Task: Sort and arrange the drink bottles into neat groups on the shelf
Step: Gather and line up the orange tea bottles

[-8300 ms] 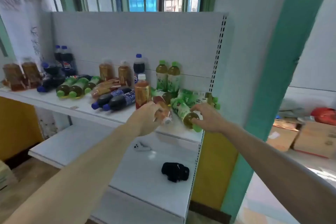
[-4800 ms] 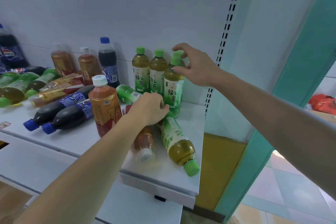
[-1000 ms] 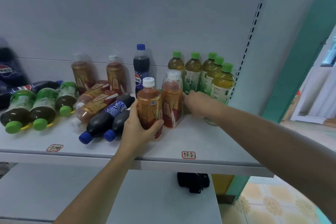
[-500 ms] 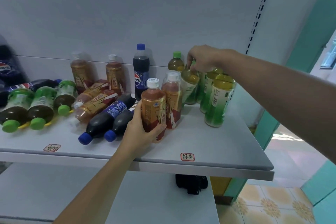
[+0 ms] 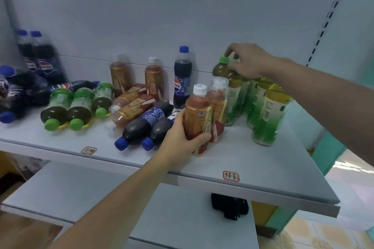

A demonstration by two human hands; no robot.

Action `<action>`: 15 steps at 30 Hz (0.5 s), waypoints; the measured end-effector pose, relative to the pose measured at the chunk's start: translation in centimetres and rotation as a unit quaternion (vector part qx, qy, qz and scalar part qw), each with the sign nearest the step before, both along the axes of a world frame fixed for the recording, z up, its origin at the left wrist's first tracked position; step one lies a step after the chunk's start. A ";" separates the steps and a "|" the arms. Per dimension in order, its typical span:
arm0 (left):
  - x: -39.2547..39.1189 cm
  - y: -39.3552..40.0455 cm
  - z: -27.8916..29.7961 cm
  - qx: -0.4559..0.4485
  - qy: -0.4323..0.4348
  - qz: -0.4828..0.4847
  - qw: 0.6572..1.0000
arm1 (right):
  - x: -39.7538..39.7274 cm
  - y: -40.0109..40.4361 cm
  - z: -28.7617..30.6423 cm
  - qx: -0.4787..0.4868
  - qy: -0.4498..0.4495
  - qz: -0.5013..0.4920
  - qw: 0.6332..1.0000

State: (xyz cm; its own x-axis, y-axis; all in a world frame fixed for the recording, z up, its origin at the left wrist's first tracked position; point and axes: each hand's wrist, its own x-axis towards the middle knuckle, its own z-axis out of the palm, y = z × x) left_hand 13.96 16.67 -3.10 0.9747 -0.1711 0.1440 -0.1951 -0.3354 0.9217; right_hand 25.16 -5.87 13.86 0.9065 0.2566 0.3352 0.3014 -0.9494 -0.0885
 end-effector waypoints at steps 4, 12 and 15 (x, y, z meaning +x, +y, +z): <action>0.7 3.2 2.9 0.051 -0.063 -0.005 0.997 | -2.5 3.7 1.3 0.006 -0.033 0.066 0.997; 6.8 16.7 4.0 0.357 -0.165 -0.036 0.919 | -5.9 16.5 -2.5 -0.163 0.039 0.129 0.977; 7.7 19.2 3.1 0.404 -0.201 -0.117 0.885 | -6.7 19.6 -5.3 -0.260 0.075 0.103 0.957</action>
State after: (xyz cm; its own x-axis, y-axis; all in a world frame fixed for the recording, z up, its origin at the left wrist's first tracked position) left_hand 21.68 35.87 0.02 0.7963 -0.5675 0.2093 -0.6045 -0.7598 0.2395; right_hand 18.49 13.69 8.54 0.8468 0.5317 -0.0173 0.5080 -0.7986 0.3227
